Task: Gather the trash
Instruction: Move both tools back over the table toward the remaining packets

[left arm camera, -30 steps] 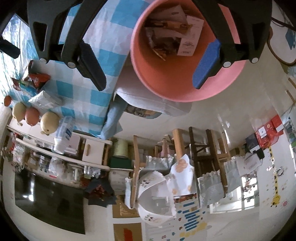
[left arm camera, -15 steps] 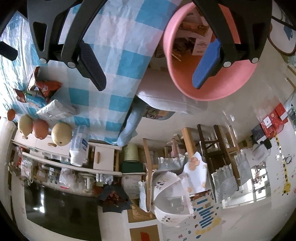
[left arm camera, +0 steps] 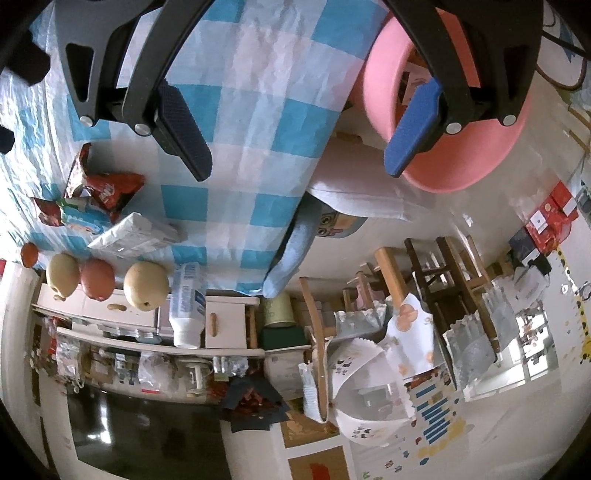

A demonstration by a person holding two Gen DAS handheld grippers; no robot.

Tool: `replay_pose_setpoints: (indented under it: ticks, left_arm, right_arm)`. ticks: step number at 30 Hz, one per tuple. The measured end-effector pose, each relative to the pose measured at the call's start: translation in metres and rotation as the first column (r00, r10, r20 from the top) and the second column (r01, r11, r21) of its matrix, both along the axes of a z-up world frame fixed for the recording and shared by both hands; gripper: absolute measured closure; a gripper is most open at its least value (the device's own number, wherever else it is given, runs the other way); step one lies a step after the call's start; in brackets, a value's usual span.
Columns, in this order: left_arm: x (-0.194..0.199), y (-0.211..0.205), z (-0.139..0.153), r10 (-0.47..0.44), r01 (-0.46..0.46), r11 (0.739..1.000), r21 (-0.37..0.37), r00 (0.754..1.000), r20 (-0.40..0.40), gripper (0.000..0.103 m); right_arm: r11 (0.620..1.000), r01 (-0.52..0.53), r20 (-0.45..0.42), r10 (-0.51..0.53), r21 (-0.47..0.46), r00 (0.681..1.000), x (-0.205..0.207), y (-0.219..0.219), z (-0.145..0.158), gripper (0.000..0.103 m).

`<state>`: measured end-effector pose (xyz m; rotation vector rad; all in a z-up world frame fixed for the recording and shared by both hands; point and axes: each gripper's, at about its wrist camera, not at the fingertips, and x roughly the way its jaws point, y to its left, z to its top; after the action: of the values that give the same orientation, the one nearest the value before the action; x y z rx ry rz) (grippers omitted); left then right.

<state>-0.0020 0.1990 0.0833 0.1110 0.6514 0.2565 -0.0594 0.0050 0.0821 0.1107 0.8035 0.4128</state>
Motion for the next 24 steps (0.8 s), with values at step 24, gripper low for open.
replay_pose_setpoints:
  ticks: [24]
  left_arm:
    - [0.027, -0.078, -0.020, -0.302, 0.309, 0.925, -0.221, 0.951, 0.066, 0.008]
  right_arm:
    - [0.969, 0.244, -0.059, -0.246, -0.048, 0.967, 0.052, -0.135, -0.018, 0.010]
